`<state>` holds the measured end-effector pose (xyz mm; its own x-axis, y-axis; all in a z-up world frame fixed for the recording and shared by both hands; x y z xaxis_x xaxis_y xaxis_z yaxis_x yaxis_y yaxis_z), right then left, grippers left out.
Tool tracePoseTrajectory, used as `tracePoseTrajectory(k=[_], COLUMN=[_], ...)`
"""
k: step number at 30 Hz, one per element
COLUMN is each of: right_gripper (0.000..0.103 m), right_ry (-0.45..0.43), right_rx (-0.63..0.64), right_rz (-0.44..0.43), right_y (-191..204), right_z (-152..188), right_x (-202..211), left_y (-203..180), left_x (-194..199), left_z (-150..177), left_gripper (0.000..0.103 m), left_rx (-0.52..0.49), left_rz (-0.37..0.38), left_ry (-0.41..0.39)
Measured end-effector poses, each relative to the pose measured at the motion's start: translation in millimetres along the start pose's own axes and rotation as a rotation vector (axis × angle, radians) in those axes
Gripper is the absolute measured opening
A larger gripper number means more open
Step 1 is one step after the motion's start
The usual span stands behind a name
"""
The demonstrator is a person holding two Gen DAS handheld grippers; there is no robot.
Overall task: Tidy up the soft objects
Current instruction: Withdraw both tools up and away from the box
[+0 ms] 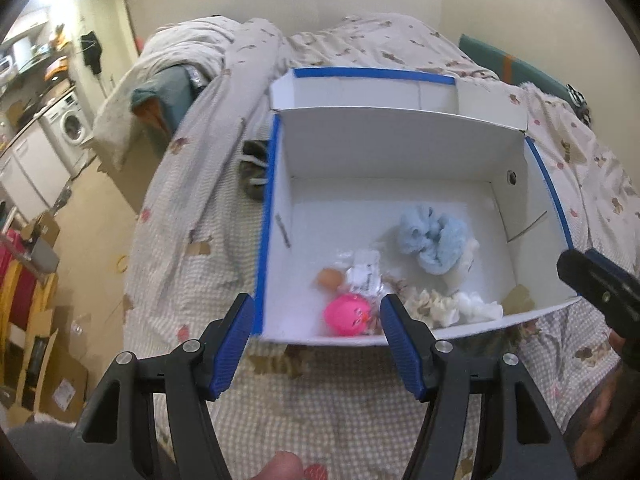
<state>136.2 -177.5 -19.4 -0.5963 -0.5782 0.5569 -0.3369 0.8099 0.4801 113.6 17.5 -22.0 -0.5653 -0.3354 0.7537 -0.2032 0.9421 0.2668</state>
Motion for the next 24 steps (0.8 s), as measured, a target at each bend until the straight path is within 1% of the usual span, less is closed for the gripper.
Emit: tracePoseTrajectory(k=[3, 5, 6, 7, 9, 12, 14, 15, 16, 24], right_gripper=[0.103, 0.103, 0.103, 0.103, 0.103, 0.103, 0.103, 0.103, 0.103, 0.103], right_ry=[0.016, 0.026, 0.024, 0.019, 0.010, -0.002, -0.014, -0.016, -0.018, -0.067], right_rx=[-0.008, -0.021, -0.027, -0.030, -0.018, 0.043, 0.069, 0.078, 0.087, 0.156], right_rz=[0.032, 0.050, 0.058, 0.063, 0.081, 0.117, 0.118, 0.119, 0.122, 0.158], right_y=[-1, -3, -3, -4, -4, 0, 5, 6, 7, 15], right_z=[13, 20, 23, 25, 27, 24, 22, 21, 21, 13], right_x=[4, 6, 7, 8, 8, 9, 9, 9, 9, 13], left_y=[13, 21, 25, 28, 32, 32, 31, 31, 32, 26], left_x=[5, 7, 8, 8, 9, 14, 18, 19, 19, 24], left_z=[13, 19, 22, 24, 27, 23, 18, 17, 17, 14], left_gripper=[0.062, 0.062, 0.065, 0.075, 0.084, 0.085, 0.089, 0.092, 0.093, 0.093], left_rx=[0.037, 0.081, 0.115, 0.141, 0.171, 0.147, 0.145, 0.147, 0.149, 0.131], left_rz=[-0.007, -0.005, 0.002, 0.010, 0.010, -0.031, -0.023, -0.022, -0.026, -0.013], left_ry=[0.006, 0.008, 0.007, 0.007, -0.012, -0.072, -0.120, -0.129, -0.130, -0.155])
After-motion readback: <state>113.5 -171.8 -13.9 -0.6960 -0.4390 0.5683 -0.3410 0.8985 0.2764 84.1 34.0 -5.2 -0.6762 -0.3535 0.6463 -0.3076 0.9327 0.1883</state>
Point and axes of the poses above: each gripper's, at about its wrist camera, not at the fingertips, and x roughly against the way its jaws point, y to its left, z to its underside, the point moved 8 cm from there along -x, roughly the way its jaws point, and after that the axes turned 15 degrees about -z, right-handed, at the moved point
